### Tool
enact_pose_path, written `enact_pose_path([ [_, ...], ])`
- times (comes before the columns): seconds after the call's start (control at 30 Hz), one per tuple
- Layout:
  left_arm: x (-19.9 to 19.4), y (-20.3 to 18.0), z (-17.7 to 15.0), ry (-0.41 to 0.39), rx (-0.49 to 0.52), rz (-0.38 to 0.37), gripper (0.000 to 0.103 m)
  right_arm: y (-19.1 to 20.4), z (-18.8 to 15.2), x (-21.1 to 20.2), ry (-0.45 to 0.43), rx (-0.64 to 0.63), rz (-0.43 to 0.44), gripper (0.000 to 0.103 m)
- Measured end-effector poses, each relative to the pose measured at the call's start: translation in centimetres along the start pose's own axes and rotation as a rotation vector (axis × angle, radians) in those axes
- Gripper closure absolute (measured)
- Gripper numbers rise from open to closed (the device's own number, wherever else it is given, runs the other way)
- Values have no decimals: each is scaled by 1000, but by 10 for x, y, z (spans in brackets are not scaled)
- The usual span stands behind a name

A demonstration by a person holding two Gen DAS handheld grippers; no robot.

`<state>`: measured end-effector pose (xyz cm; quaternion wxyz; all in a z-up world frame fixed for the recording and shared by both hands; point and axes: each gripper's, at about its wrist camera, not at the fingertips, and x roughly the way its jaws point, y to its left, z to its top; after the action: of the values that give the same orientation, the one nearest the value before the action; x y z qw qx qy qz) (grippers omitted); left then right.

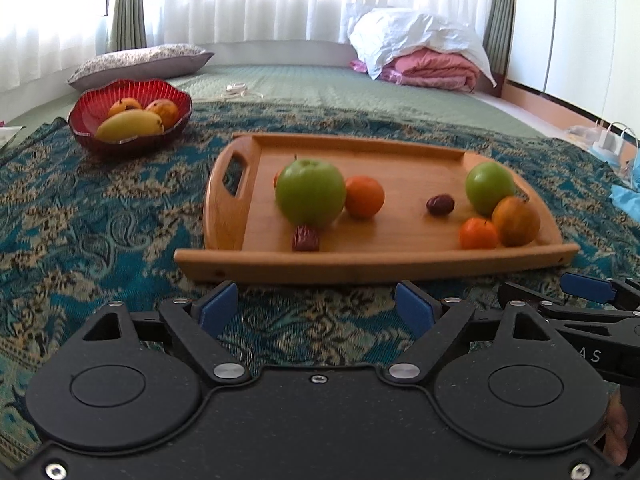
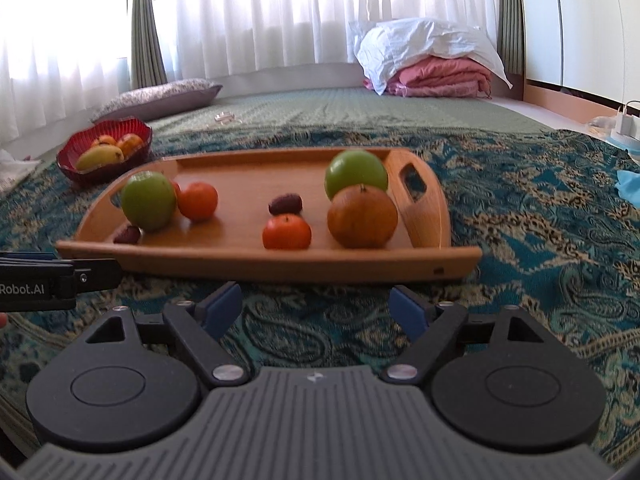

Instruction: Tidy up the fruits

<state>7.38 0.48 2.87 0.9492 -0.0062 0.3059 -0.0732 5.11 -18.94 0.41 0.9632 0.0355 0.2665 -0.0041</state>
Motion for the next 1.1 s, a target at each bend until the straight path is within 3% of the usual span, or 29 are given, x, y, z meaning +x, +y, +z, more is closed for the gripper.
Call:
enact_pose_path([
  [0.1, 8, 0, -5, 23, 2, 13, 18, 0, -5, 7, 30, -3, -14, 13],
  [0.23, 18, 1, -13, 62, -16, 12, 5, 2, -8, 9, 31, -17, -23, 11],
  [0.4, 20, -5, -19, 56, 31, 39, 0, 4, -9, 10, 35, -28, -24, 9],
  [1.1, 23, -5, -20, 62, 15, 48, 0, 6, -11, 13, 41, -51, -28, 6],
])
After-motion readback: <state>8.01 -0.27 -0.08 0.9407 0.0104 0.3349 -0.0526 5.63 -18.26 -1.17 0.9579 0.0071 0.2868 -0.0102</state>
